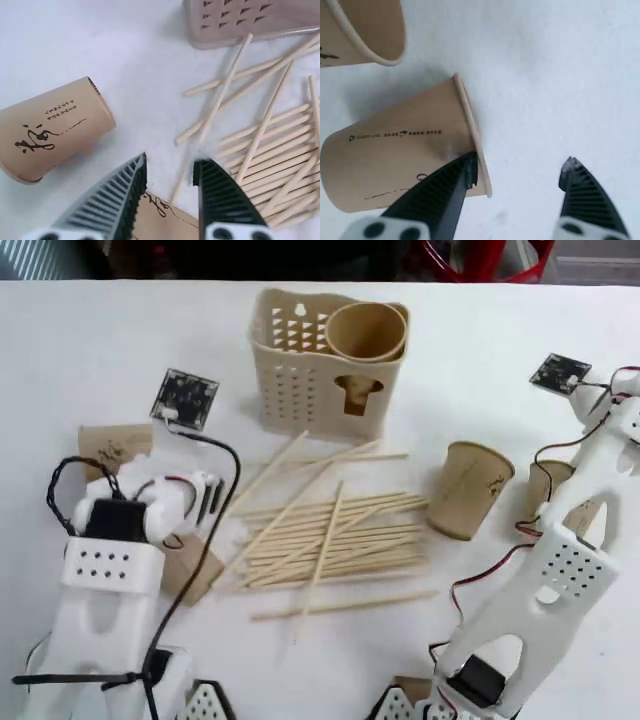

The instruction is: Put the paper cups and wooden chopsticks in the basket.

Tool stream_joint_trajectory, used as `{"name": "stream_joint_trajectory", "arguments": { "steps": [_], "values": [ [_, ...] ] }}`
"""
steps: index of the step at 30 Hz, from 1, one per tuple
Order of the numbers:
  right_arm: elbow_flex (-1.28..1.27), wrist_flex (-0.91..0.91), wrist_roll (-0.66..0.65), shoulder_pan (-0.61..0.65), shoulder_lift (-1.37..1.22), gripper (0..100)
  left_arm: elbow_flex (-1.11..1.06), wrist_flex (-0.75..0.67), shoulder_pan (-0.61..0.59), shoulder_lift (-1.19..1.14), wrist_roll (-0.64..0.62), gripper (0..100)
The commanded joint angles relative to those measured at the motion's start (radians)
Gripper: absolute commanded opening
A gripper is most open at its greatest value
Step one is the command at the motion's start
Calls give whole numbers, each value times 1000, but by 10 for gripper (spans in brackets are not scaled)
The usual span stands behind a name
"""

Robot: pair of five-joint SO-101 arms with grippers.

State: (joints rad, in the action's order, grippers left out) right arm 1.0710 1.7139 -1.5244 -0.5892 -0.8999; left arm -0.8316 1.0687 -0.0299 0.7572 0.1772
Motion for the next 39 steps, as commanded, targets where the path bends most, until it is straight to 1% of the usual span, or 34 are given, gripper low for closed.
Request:
{"name": "stream_joint_trajectory", "arguments": {
  "steps": [1,5,7,13,17,19,23,24,26,29,34,39],
  "values": [
    [21,10,-14,-12,-24,272,-12,-48,-1,25,8,165],
    [12,12,-12,-41,45,272,-14,-54,-1,25,8,165],
    [-34,12,-17,-51,102,272,-14,-54,-1,25,8,165],
    [-338,8,-25,-27,314,252,-14,-55,-1,25,8,165],
    [-542,5,-106,-2,427,231,-20,-55,1,25,8,165],
    [-592,-4,-117,-1,446,230,-28,-57,1,27,8,165],
    [-608,-2,-118,2,446,228,-28,-57,1,27,8,165],
    [-608,-2,-118,1,446,214,-28,-57,1,27,8,165],
    [-606,-4,-120,1,446,149,-28,-57,1,27,8,165],
    [-598,-5,-123,2,447,19,-28,-57,1,27,6,165],
    [-535,-1,-101,-21,481,15,-35,-80,1,27,6,165],
    [-417,5,29,-48,585,18,-43,-84,1,27,6,165]
  ]
}}
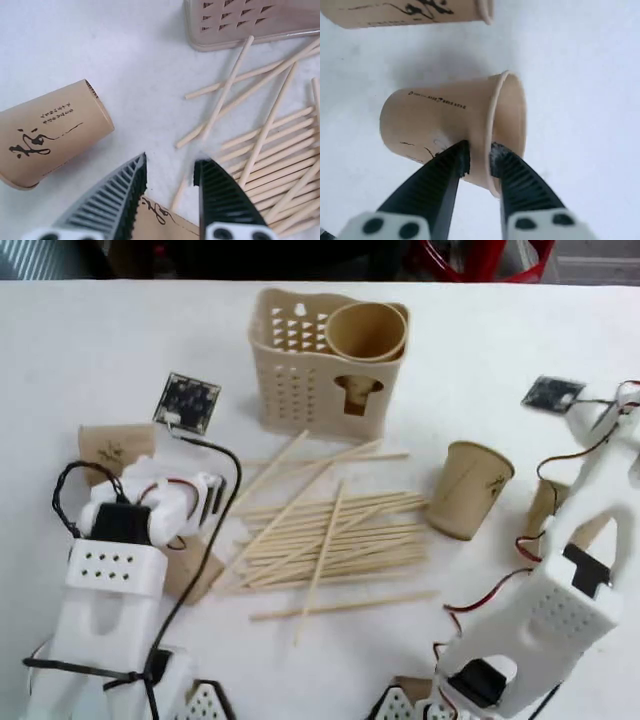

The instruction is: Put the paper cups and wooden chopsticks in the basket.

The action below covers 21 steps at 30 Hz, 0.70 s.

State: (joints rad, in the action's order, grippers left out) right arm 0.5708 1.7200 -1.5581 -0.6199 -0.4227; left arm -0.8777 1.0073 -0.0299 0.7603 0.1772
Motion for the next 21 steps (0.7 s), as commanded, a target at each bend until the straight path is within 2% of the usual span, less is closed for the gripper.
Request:
{"name": "stream_joint_trajectory", "arguments": {
  "steps": [1,6,11,19,21],
  "values": [
    [95,-1,84,-21,140,18,3,-23,1,25,6,165],
    [98,-2,250,-22,321,18,3,-23,1,25,6,165],
    [-17,-58,450,-4,361,18,3,-23,1,27,6,165],
    [-298,-269,563,-7,398,17,0,-23,2,27,6,165],
    [-373,-289,537,1,435,17,-2,-23,2,27,6,165]
  ]
}}
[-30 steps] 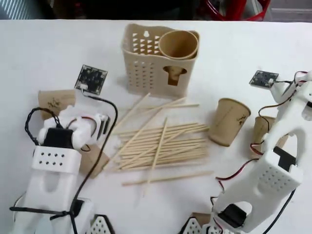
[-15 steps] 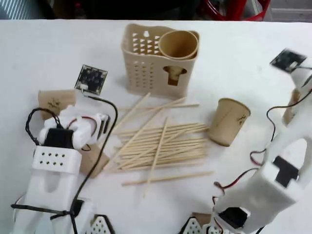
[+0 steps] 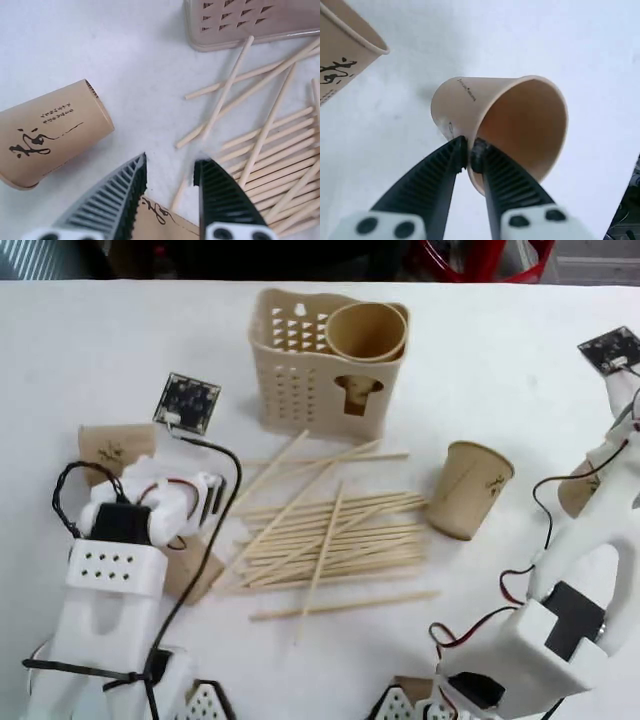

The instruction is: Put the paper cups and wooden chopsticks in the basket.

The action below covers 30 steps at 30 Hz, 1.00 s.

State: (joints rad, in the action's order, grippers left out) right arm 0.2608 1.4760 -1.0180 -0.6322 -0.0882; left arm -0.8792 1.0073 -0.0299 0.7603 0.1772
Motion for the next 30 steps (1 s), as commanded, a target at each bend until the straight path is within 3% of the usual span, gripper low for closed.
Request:
{"name": "stream_joint_trajectory", "arguments": {
  "steps": [1,12,25,30],
  "values": [
    [-107,-47,-18,16,120,17,0,-23,2,27,6,165],
    [-601,-348,-43,53,240,22,0,-23,2,27,6,165],
    [-640,-414,-83,19,275,18,-2,-23,2,25,-25,165],
    [-543,-338,100,-8,450,17,-2,-23,2,25,-26,165]
  ]
}}
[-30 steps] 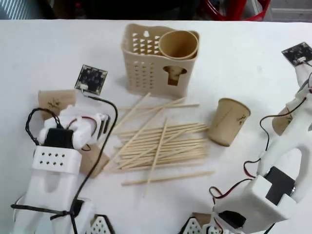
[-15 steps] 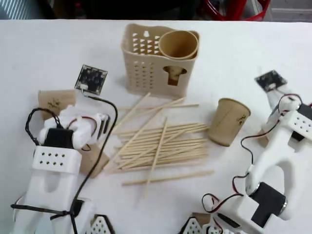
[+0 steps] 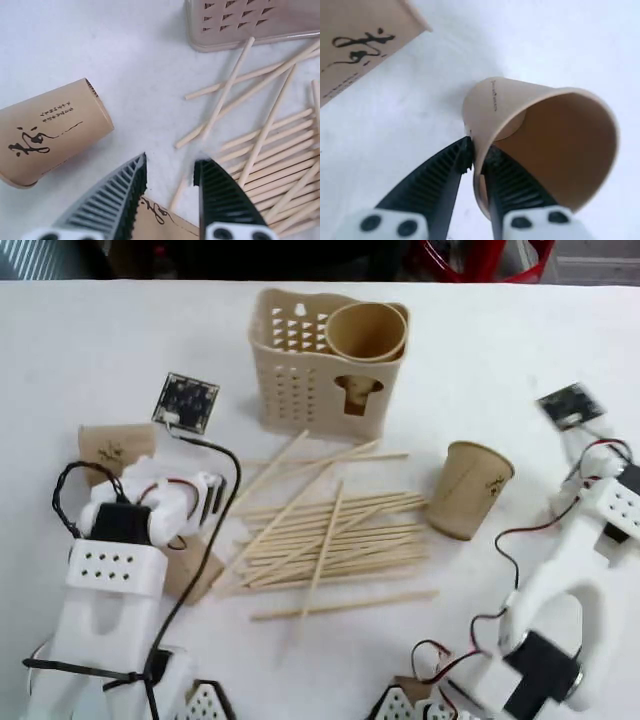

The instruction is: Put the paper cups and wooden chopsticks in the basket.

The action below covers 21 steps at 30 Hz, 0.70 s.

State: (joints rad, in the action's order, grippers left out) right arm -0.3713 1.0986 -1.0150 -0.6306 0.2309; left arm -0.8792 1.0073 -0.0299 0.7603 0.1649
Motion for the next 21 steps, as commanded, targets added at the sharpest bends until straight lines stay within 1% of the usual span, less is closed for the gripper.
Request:
{"name": "stream_joint_trajectory", "arguments": {
  "steps": [1,5,9,11,14,18,21],
  "values": [
    [118,64,127,-5,174,17,-2,-23,2,25,-14,165],
    [270,179,242,97,294,17,-2,-23,2,25,-14,165],
    [499,283,397,265,300,17,-3,-25,2,25,-14,165],
    [612,305,499,366,271,17,-12,-26,2,25,-14,165],
    [752,305,605,526,200,17,-55,-92,2,28,-14,165],
    [893,309,666,693,59,17,-106,-180,2,28,-14,165],
    [976,306,700,766,-54,17,-120,-198,8,28,-14,165]
  ]
}}
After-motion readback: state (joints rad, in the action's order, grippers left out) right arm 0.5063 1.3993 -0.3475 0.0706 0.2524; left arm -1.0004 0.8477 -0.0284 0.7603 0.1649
